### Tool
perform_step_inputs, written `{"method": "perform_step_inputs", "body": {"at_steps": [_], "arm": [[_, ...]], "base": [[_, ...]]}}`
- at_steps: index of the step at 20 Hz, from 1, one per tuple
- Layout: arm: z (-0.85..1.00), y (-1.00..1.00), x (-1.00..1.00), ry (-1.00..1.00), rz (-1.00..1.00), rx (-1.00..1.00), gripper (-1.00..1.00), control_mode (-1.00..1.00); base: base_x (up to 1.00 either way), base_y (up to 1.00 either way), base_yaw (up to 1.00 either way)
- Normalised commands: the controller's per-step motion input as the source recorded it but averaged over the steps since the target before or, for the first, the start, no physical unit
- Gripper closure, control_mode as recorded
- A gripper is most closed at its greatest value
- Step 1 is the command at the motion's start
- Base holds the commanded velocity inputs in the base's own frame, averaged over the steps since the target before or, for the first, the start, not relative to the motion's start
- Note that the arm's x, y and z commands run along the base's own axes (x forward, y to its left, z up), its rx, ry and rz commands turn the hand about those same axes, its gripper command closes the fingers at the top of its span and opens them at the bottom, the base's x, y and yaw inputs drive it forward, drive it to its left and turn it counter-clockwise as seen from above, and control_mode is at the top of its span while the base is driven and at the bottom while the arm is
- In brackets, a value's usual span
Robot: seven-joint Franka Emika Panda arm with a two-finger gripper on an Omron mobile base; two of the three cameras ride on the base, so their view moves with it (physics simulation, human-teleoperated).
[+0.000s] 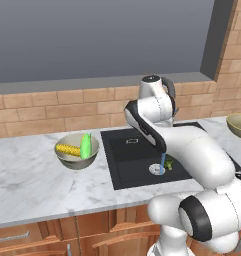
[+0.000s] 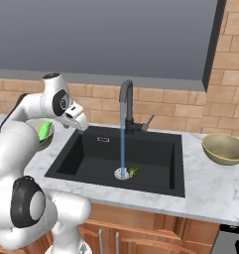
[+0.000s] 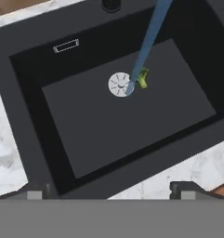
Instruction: Pick the corns from the sink and place them in one bowl. Place the broccoli in the other bowl. Then turn off the sink faucet.
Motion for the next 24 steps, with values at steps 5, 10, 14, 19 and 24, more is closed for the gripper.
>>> {"method": "perform_step_inputs", "body": {"at_steps": [5, 10, 14, 19, 24], "arm": [[0.0, -0.62, -0.05, 0.16, 0.0, -0.15, -1.0, -1.0], [0.0, -0.56, -0.27, 0.03, 0.0, -0.1, -1.0, -1.0], [-0.06, -0.56, -0.42, -0.07, 0.01, -0.01, -1.0, -1.0], [-0.13, -0.54, -0.33, -0.11, 0.05, 0.03, -1.0, -1.0], [-0.04, -0.49, 0.0, 0.04, 0.09, 0.14, -1.0, -1.0]], "base": [[0.0, 0.0, 0.0], [0.0, 0.0, 0.0], [0.0, 0.0, 0.0], [0.0, 0.0, 0.0], [0.0, 0.0, 0.0]]}}
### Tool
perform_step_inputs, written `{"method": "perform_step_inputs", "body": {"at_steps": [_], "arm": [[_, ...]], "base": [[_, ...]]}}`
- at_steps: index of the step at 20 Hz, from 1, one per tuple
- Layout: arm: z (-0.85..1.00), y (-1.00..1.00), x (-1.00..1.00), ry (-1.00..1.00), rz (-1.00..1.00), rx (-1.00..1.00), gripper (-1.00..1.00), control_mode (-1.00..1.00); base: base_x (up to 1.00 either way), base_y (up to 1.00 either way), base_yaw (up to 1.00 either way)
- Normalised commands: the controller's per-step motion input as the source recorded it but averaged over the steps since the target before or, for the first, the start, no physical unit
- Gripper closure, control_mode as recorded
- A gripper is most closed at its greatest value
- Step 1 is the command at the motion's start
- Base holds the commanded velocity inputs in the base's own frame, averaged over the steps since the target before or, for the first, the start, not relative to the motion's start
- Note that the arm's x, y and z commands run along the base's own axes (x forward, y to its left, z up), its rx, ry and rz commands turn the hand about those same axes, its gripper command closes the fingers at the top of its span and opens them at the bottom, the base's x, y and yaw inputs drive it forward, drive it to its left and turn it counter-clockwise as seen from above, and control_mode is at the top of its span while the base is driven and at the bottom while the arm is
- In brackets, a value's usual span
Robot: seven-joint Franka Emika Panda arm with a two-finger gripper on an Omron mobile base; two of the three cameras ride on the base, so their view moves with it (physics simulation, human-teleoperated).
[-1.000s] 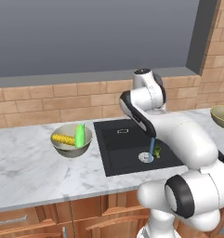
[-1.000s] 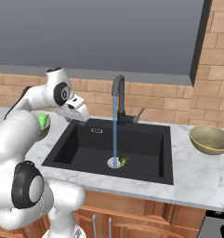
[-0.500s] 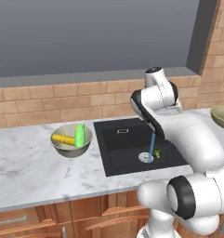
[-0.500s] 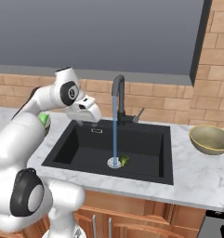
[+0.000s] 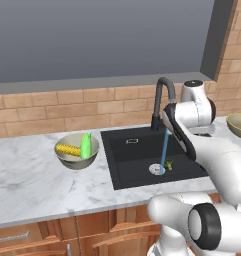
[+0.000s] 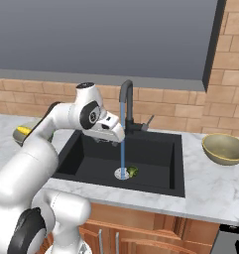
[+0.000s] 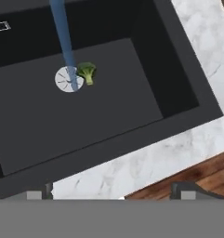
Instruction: Pick the corns from the sink and place them in one bowl. Place the broccoli in the other bowl. Then turn off the sink faucet.
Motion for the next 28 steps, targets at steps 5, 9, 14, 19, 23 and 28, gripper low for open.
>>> {"method": "perform_step_inputs", "body": {"at_steps": [5, 9, 14, 19, 23, 28], "arm": [[0.0, -0.35, 0.0, 0.12, 0.16, 0.06, -1.0, -1.0], [-0.01, -0.34, 0.0, 0.15, 0.19, 0.08, -1.0, -1.0], [-0.09, -0.32, 0.0, 0.13, 0.17, 0.16, -1.0, -1.0], [-0.17, -0.25, 0.0, 0.01, 0.05, 0.28, -1.0, -1.0], [-0.24, -0.05, 0.0, 0.0, 0.0, 0.25, -1.0, -1.0], [-0.25, 0.0, 0.03, 0.0, -0.03, 0.12, -1.0, -1.0]], "base": [[0.0, 0.0, 0.0], [0.0, 0.0, 0.0], [0.0, 0.0, 0.0], [0.0, 0.0, 0.0], [0.0, 0.0, 0.0], [0.0, 0.0, 0.0]]}}
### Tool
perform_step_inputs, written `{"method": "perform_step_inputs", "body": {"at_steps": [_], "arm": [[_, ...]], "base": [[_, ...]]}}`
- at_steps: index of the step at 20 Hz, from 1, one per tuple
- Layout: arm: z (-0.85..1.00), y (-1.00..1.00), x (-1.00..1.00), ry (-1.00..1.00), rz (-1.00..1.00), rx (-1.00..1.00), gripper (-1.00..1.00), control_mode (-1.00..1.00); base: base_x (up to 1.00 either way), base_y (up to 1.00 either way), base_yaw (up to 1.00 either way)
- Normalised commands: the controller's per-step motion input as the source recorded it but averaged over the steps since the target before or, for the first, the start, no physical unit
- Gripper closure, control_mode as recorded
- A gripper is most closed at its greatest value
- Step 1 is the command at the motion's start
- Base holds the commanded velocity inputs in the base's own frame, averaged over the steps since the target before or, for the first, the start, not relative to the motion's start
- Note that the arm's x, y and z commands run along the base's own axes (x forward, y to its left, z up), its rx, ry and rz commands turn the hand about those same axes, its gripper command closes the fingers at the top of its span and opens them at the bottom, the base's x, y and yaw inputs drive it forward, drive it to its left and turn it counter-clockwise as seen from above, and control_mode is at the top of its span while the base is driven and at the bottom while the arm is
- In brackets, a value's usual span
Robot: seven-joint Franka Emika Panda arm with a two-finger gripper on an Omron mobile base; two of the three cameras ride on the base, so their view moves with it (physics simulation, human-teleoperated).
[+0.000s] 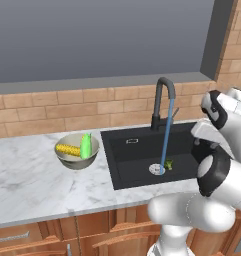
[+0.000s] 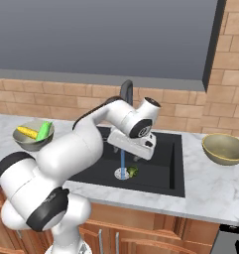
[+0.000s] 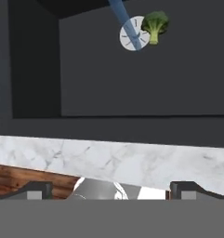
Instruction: Pick the corns from the sink and place them in one bowl. Place the broccoli in the other bowl. Then turn off the sink faucet.
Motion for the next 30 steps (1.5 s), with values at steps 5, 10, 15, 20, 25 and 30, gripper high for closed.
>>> {"method": "perform_step_inputs", "body": {"at_steps": [5, 10, 15, 20, 25, 30], "arm": [[-0.35, 0.06, 0.14, 0.0, 0.0, 0.0, -1.0, -1.0], [-0.41, 0.1, 0.17, 0.0, 0.0, 0.0, -1.0, -1.0], [-0.44, 0.01, 0.13, 0.0, 0.0, 0.09, -1.0, -1.0], [-0.42, 0.03, 0.19, 0.0, 0.0, 0.06, -1.0, -1.0], [-0.34, 0.12, 0.26, 0.0, 0.0, 0.01, -1.0, -1.0], [-0.29, 0.16, 0.29, 0.0, 0.0, 0.0, -1.0, -1.0]], "base": [[0.0, 0.0, 0.0], [0.0, 0.0, 0.0], [0.0, 0.0, 0.0], [0.0, 0.0, 0.0], [0.0, 0.0, 0.0], [0.0, 0.0, 0.0]]}}
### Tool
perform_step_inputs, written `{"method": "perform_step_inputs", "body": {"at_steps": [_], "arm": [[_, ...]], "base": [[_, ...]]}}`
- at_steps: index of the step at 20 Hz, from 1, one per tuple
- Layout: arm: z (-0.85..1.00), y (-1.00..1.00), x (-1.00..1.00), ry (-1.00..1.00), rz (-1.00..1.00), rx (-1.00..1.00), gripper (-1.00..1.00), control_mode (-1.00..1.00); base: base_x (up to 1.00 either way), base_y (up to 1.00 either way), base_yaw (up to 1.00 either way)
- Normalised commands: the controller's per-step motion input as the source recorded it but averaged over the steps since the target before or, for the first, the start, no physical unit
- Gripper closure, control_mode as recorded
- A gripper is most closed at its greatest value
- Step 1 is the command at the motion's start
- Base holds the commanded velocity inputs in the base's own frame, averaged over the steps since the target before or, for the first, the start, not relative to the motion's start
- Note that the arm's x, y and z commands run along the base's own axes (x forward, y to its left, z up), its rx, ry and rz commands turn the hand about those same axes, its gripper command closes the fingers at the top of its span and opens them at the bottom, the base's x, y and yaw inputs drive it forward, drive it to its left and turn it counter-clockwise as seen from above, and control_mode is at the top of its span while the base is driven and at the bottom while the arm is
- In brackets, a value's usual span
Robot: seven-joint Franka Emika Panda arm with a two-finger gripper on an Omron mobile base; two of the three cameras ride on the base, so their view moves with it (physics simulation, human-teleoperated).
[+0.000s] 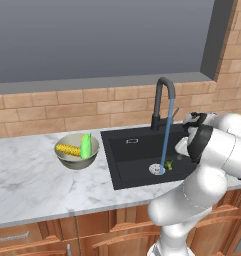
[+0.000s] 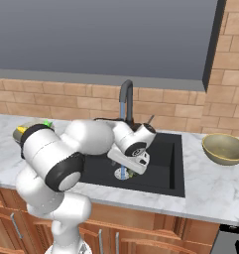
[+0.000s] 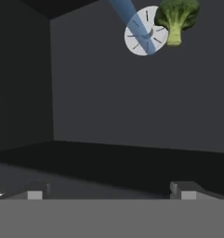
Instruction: Pick the corns from the sink and place them in one bowl. Place the broccoli in the other bowl. Then turn off the sink faucet.
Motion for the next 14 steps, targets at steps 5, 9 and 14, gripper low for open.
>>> {"method": "perform_step_inputs", "body": {"at_steps": [5, 9, 14], "arm": [[-0.26, 0.02, 0.3, 0.0, 0.0, 0.0, -1.0, -1.0], [-0.26, 0.0, 0.34, 0.0, 0.0, 0.0, -1.0, -1.0], [-0.28, 0.0, 0.29, 0.02, 0.0, -0.01, -1.0, -1.0]], "base": [[0.0, 0.0, 0.0], [0.0, 0.0, 0.0], [0.0, 0.0, 0.0]]}}
